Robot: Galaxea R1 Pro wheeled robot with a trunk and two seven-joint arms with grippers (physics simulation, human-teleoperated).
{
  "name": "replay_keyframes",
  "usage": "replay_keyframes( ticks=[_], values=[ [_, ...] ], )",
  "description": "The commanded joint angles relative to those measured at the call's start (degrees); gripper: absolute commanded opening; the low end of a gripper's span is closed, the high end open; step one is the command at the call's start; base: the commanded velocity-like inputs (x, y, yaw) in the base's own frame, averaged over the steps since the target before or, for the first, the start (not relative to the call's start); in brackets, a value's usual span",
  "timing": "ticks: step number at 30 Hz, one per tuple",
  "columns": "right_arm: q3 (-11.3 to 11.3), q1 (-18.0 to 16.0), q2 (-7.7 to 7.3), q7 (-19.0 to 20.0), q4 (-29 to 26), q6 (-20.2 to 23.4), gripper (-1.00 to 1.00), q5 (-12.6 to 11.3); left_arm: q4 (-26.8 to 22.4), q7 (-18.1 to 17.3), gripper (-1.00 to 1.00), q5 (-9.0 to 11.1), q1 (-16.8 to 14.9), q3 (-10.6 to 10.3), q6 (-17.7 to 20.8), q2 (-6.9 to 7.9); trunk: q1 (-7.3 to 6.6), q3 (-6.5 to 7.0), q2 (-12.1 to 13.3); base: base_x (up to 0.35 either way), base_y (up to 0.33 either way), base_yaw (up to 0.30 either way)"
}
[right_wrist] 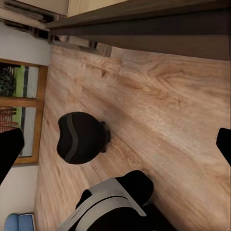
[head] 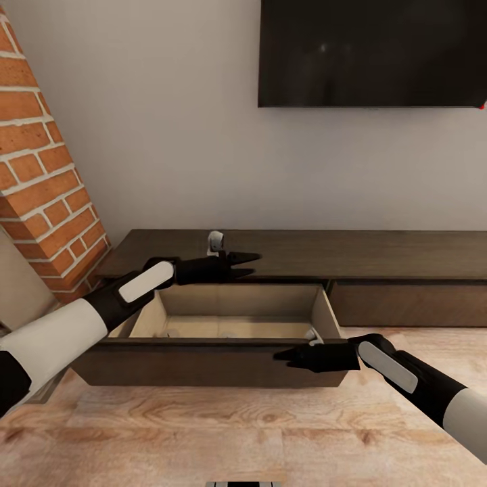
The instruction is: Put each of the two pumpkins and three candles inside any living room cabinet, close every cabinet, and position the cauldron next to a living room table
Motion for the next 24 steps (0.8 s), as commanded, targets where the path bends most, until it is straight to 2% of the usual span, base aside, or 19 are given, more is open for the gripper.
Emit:
replay_keyframes(
  ticks=[1,2,5,8,10,12,13,15,16,17,18,20,21,23,24],
  values=[
    [0.0,0.0,-0.02,-0.6,0.0,0.0,1.00,0.0,-0.2,0.1,1.00,0.0,-0.1,0.1,0.2,-0.06,0.00,0.00,0.0,-0.001,0.000,0.000],
    [0.0,0.0,-0.03,-1.8,0.0,0.0,1.00,0.0,-0.7,0.1,1.00,0.0,-0.1,0.1,0.5,-0.27,0.00,0.00,0.0,0.000,0.000,0.000],
    [0.8,0.2,0.01,-8.9,0.4,0.0,1.00,1.1,-4.7,1.2,1.00,0.0,-0.2,-0.1,0.9,-0.69,0.00,0.00,0.0,0.000,0.000,0.000],
    [2.4,0.6,0.02,-10.7,0.4,-0.1,1.00,2.1,-7.4,5.2,1.00,0.2,-0.1,-0.3,1.1,-0.40,0.00,0.00,0.0,0.000,0.000,0.000],
    [4.2,0.9,0.03,-11.5,0.4,-0.2,1.00,2.6,-11.3,12.9,1.00,0.4,0.4,-1.6,1.8,-0.18,0.00,0.00,0.0,0.000,0.000,0.000],
    [5.2,1.0,0.01,-11.9,0.5,-0.3,1.00,2.9,-17.3,21.5,1.00,1.1,1.3,-3.9,2.2,-0.08,0.00,0.00,0.0,0.000,0.000,0.000],
    [5.6,1.1,-0.05,-12.1,0.6,-0.3,1.00,3.1,-22.0,28.4,1.00,3.0,1.9,-5.3,2.3,-0.02,0.00,0.00,0.0,0.000,0.000,0.000],
    [6.1,1.2,-0.14,-12.2,0.7,-0.3,1.00,3.9,-26.1,37.1,1.00,7.6,2.9,-7.5,2.3,0.05,0.00,0.00,0.0,0.000,0.000,0.000],
    [6.9,1.3,-0.19,-12.3,0.8,-0.3,1.00,5.0,-27.7,43.4,1.00,11.0,3.9,-10.1,2.0,0.22,0.00,0.00,0.0,0.000,0.000,0.000],
    [7.4,1.4,-0.20,-12.3,0.9,-0.3,1.00,5.8,-28.3,47.3,1.00,12.7,4.4,-12.1,1.8,0.47,0.00,0.00,0.0,0.000,0.000,0.000],
    [8.1,1.5,-0.13,-12.4,2.8,-0.4,1.00,7.9,-29.2,54.9,1.00,15.2,5.2,-18.0,0.5,2.34,0.00,0.00,0.0,0.000,0.000,0.000],
    [8.3,1.6,-0.07,-12.5,4.2,-0.5,1.00,8.4,-29.3,56.2,1.00,15.6,5.3,-20.4,-1.7,4.29,0.00,0.00,0.0,0.000,0.000,0.000],
    [8.3,1.6,-0.06,-12.5,4.5,-0.5,1.00,8.5,-29.3,56.4,1.00,15.7,5.3,-21.0,-2.4,4.86,0.00,0.00,0.0,0.000,0.000,0.000],
    [8.4,1.6,-0.15,-12.9,6.5,-0.6,1.00,9.8,-29.2,57.0,1.00,15.8,5.4,-23.8,-5.3,8.46,0.00,0.00,0.0,0.000,0.000,0.000],
    [8.4,1.6,-0.15,-12.9,6.9,-0.6,1.00,10.3,-29.1,57.0,1.00,15.8,5.4,-24.3,-5.5,9.10,0.00,0.00,0.0,0.000,0.000,0.000]
  ],
)
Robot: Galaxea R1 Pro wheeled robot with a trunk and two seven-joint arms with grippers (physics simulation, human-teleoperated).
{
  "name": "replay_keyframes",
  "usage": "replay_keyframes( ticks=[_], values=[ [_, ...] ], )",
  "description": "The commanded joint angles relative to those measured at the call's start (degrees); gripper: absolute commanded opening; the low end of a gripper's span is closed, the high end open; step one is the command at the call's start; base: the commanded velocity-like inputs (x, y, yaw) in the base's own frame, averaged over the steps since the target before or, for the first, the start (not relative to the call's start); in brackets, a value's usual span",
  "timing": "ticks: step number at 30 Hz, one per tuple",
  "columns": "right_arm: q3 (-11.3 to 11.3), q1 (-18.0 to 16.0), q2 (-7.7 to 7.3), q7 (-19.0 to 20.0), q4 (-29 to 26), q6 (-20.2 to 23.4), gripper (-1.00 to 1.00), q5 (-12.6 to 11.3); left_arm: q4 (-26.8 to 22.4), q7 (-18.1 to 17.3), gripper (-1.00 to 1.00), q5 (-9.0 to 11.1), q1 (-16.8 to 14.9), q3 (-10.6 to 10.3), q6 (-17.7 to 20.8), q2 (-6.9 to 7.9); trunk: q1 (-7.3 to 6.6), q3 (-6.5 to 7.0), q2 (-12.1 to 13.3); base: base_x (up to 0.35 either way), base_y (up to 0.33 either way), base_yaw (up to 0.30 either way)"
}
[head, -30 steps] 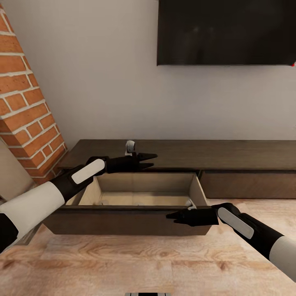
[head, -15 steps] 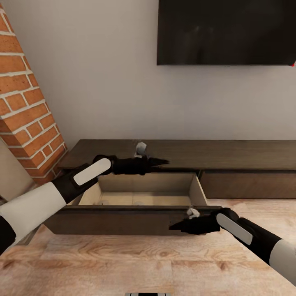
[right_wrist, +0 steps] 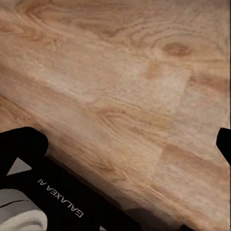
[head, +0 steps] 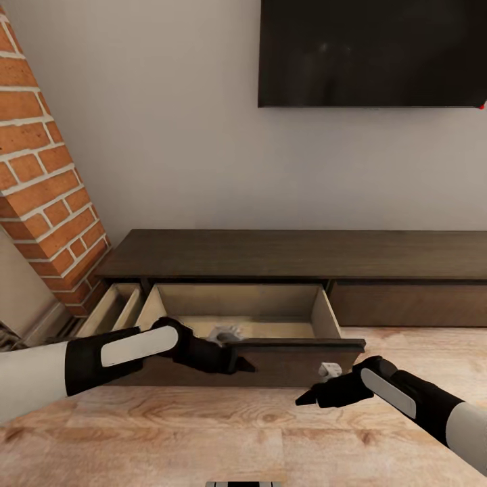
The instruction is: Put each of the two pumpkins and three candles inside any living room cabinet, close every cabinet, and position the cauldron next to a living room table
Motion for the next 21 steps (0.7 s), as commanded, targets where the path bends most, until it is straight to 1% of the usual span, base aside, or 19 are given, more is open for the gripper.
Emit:
replay_keyframes(
  ticks=[1,3,5,6,8,9,10,11,12,13,15,16,17,18,21],
  values=[
    [0.0,0.0,0.03,-0.1,0.6,0.0,1.00,1.1,0.1,0.1,1.00,0.1,0.0,-0.9,-0.4,1.23,0.00,0.00,0.0,0.000,0.000,0.000],
    [0.0,0.0,0.12,-0.2,1.8,-0.1,1.00,3.2,0.4,0.1,1.00,0.1,0.0,-2.6,-1.0,3.38,0.00,0.00,0.0,0.000,0.000,0.000],
    [0.0,0.0,0.20,-0.3,3.0,-0.4,1.00,4.3,0.5,0.0,1.00,0.2,0.0,-4.1,-1.9,5.52,0.00,0.00,0.0,0.000,0.000,0.000],
    [0.1,0.0,0.29,-0.3,4.0,-1.2,1.00,4.8,0.6,-0.1,1.00,0.2,0.0,-4.9,-3.1,6.82,0.00,0.00,0.0,0.000,0.000,0.000],
    [0.1,0.0,0.32,-0.4,4.6,-1.8,1.00,5.0,0.8,-0.1,1.00,0.1,0.1,-6.0,-5.4,7.68,0.00,0.00,0.0,0.000,0.000,0.000],
    [0.1,0.0,0.35,-0.4,5.0,-2.0,1.00,5.0,1.4,-0.1,1.00,0.0,0.2,-7.3,-6.8,7.78,0.00,0.00,0.0,0.000,0.000,0.000],
    [0.1,0.0,0.46,-0.4,5.6,-2.3,1.00,5.1,2.7,-0.1,1.00,0.1,0.5,-9.7,-8.9,7.56,0.00,0.00,0.0,0.000,0.000,0.000],
    [0.1,0.0,0.75,-0.4,6.1,-2.5,1.00,5.1,3.8,-0.2,1.00,0.1,0.6,-11.6,-10.6,7.13,0.00,0.00,0.0,0.000,0.000,0.000],
    [0.1,0.0,1.34,-0.4,7.1,-2.9,1.00,5.2,5.7,-0.3,1.00,0.1,0.9,-14.6,-13.9,6.41,0.00,0.00,0.0,0.000,0.000,0.000],
    [0.1,0.0,1.77,-0.4,7.9,-3.3,1.00,5.2,6.7,-0.3,1.00,0.1,1.4,-16.6,-16.8,5.92,0.00,0.00,0.0,0.000,0.000,0.000],
    [0.2,0.0,3.05,-0.4,9.7,-4.3,1.00,5.2,8.1,-0.3,1.00,0.1,3.0,-20.6,-24.3,4.73,0.00,0.00,0.0,0.000,0.000,0.000],
    [0.2,0.0,3.91,-0.5,10.7,-5.2,1.00,5.5,8.9,-0.3,1.00,0.1,4.2,-22.4,-28.7,4.02,0.00,0.00,0.0,0.000,0.000,0.000],
    [0.2,0.1,5.07,-0.5,12.0,-6.6,1.00,6.3,10.4,-0.2,1.00,0.1,5.5,-24.3,-33.4,3.13,0.00,0.00,0.0,0.000,0.000,0.000],
    [-0.2,0.4,5.36,-0.8,12.3,-6.8,1.00,6.6,10.7,-0.4,1.00,0.3,5.8,-24.6,-33.6,2.84,0.01,-0.01,0.0,0.000,0.000,0.000],
    [-1.1,0.1,6.33,-1.7,13.3,-7.8,1.00,7.5,11.6,-0.5,1.00,0.5,6.8,-25.6,-34.5,1.88,0.01,-0.01,0.0,0.000,0.000,0.000]
  ],
)
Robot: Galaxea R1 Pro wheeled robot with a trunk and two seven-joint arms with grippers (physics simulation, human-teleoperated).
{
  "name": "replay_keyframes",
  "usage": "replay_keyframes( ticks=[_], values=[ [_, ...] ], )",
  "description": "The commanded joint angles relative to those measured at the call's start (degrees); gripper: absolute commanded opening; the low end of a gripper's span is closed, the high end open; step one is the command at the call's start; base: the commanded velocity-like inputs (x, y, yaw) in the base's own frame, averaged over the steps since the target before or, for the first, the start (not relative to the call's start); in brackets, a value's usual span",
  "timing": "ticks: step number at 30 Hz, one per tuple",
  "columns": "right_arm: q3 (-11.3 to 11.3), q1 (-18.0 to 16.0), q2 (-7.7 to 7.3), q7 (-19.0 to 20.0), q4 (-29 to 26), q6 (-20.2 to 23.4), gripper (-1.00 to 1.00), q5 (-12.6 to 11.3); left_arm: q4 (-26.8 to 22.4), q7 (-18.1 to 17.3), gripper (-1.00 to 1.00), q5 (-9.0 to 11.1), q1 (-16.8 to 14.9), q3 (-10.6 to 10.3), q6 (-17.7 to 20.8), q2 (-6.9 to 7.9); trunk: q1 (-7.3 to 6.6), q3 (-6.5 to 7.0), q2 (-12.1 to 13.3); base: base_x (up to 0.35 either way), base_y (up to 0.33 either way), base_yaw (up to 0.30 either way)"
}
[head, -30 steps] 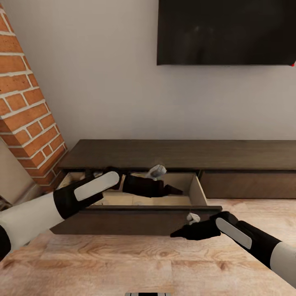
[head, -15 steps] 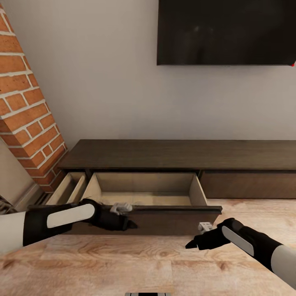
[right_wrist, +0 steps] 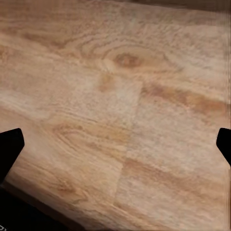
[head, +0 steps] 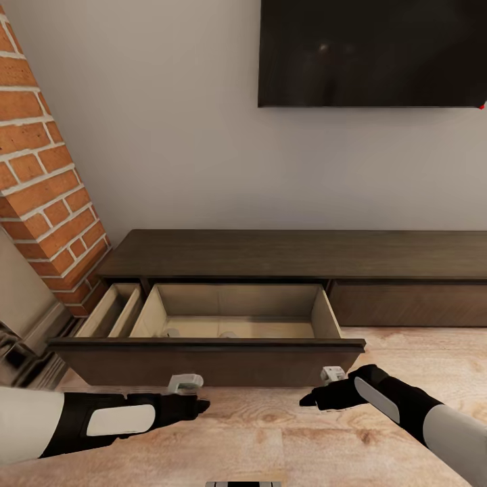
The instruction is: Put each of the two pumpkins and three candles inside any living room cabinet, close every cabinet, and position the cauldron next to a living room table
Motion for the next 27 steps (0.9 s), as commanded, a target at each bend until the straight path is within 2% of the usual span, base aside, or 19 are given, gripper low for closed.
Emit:
replay_keyframes(
  ticks=[1,3,7,10,12,14,19,26,27],
  values=[
    [-0.3,-0.2,0.33,-0.3,0.3,-0.3,1.00,0.3,0.3,0.0,1.00,0.0,0.3,0.3,-0.3,-0.33,0.00,0.00,0.0,0.000,0.000,0.000],
    [-1.0,-0.8,0.98,0.3,-0.1,-1.0,1.00,-0.4,1.0,-0.2,1.00,0.0,0.3,0.9,0.3,-0.98,0.00,0.00,0.0,0.000,0.000,0.000],
    [-2.3,-1.1,1.11,1.6,-1.4,0.4,1.00,-1.8,-0.3,-0.5,1.00,-0.2,0.2,2.2,1.6,0.17,0.00,0.00,0.0,0.000,0.000,0.000],
    [-3.3,-0.9,1.79,2.6,-1.3,-0.4,1.00,-2.8,-1.3,-0.3,1.00,-0.5,0.3,3.2,2.4,-0.63,0.00,0.00,0.0,0.000,0.000,0.000],
    [-3.3,-0.7,2.37,1.9,-1.2,-1.0,1.00,-3.5,-0.6,-0.2,1.00,-0.9,0.3,3.8,1.9,-1.28,0.00,0.00,0.0,0.000,0.000,0.000],
    [-3.1,-0.4,3.02,1.3,-0.8,-1.7,1.00,-2.9,0.0,-0.2,1.00,-1.1,0.3,4.5,1.3,-1.93,0.00,0.00,0.0,0.000,0.000,0.000],
    [-3.0,0.8,4.62,-0.3,0.7,-3.3,1.00,-1.2,1.6,-0.2,1.00,-1.0,0.5,3.0,-0.3,-3.54,0.00,0.00,0.0,0.000,0.000,0.000],
    [-2.9,1.2,6.88,-2.6,2.9,-5.5,1.00,1.0,3.9,-0.2,1.00,-1.2,2.8,0.7,-2.5,-5.78,0.00,0.00,0.0,0.000,0.000,0.000],
    [-2.9,1.2,18.27,-24.4,20.7,-36.8,1.00,7.1,49.0,-0.3,1.00,-1.2,7.9,-1.9,-4.4,-28.45,0.00,0.00,0.0,0.000,0.000,0.000]
  ],
)
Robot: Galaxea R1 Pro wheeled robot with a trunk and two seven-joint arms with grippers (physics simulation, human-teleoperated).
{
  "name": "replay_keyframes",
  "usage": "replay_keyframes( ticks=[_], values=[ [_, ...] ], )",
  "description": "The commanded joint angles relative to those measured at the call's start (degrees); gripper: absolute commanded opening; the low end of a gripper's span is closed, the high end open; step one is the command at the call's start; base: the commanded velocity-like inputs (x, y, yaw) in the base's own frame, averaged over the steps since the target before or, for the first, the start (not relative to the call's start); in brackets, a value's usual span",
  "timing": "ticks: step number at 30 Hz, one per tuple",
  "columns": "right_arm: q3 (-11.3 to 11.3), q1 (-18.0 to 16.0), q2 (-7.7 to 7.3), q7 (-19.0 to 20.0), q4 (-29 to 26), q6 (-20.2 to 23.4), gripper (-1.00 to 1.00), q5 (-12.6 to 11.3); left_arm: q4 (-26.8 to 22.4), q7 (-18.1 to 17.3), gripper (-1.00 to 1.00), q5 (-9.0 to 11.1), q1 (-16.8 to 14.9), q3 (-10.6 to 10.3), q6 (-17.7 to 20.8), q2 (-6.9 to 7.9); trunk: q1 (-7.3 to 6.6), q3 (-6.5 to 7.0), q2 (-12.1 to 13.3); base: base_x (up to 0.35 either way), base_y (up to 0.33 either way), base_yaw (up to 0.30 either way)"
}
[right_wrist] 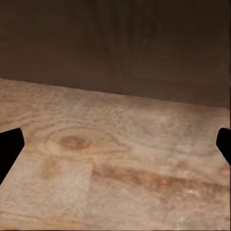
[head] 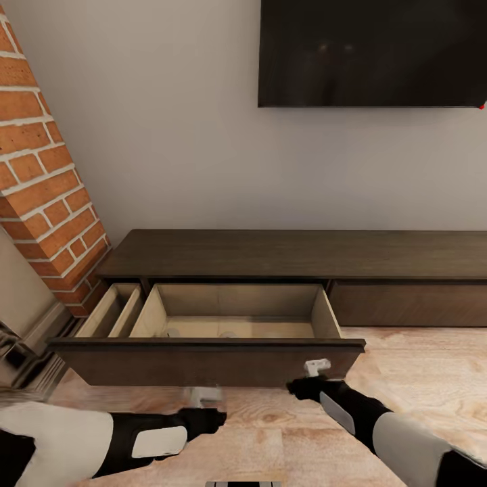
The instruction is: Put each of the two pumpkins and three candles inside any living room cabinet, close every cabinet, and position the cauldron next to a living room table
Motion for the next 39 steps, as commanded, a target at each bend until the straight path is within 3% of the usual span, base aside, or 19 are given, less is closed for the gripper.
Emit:
replay_keyframes(
  ticks=[1,5,8,13,22,23,24,30,34,39],
  values=[
    [0.0,0.0,4.87,-5.3,8.9,-14.8,1.00,0.9,34.2,-0.1,1.00,-0.1,2.1,-0.1,-0.1,-14.89,0.00,0.00,0.0,0.000,0.000,0.000],
    [0.1,0.0,5.83,-9.3,10.0,-18.7,1.00,2.2,38.7,-0.1,1.00,0.0,3.7,0.0,-2.8,-15.40,0.00,0.00,0.0,0.000,0.000,0.000],
    [0.0,0.0,6.01,-10.1,10.2,-20.1,1.00,2.4,41.9,-0.1,1.00,0.0,4.1,0.0,-5.9,-15.47,0.00,0.00,0.0,0.000,0.000,0.000],
    [-0.1,0.0,6.05,-10.4,10.8,-23.3,1.00,2.4,45.8,-0.1,1.00,0.1,4.1,0.0,-6.9,-15.55,0.00,0.00,0.0,0.000,0.000,0.000],
    [0.0,1.7,6.13,-10.3,11.4,-24.0,1.00,2.4,46.3,-0.2,1.00,-0.1,4.1,0.0,-7.0,-17.33,0.00,0.00,0.0,0.000,0.000,0.000],
    [0.0,2.0,6.40,-10.3,11.5,-24.0,1.00,2.4,46.2,-0.2,1.00,-0.1,4.1,0.0,-7.0,-17.46,0.00,0.00,0.0,0.000,0.000,0.000],
    [-0.1,2.3,7.65,-10.3,11.6,-24.0,1.00,2.5,46.2,-0.3,1.00,-0.2,4.1,0.0,-7.0,-17.64,0.00,0.00,0.0,0.000,0.000,0.000],
    [-0.1,2.4,8.23,-10.3,11.6,-24.1,1.00,2.5,46.0,-0.4,1.00,-0.4,4.1,0.0,-7.0,-17.72,0.00,0.00,0.0,0.000,0.000,0.000],
    [-0.1,2.4,8.26,-10.3,11.6,-24.1,1.00,2.5,45.9,-0.4,1.00,-3.2,4.1,0.0,-7.0,-17.78,0.00,0.00,0.0,0.000,0.000,0.000],
    [-0.1,2.4,8.26,-10.2,11.6,-24.1,1.00,2.6,45.8,-0.9,1.00,-4.0,4.1,0.0,-7.1,-17.74,0.00,0.00,0.0,0.000,0.000,0.000]
  ],
)
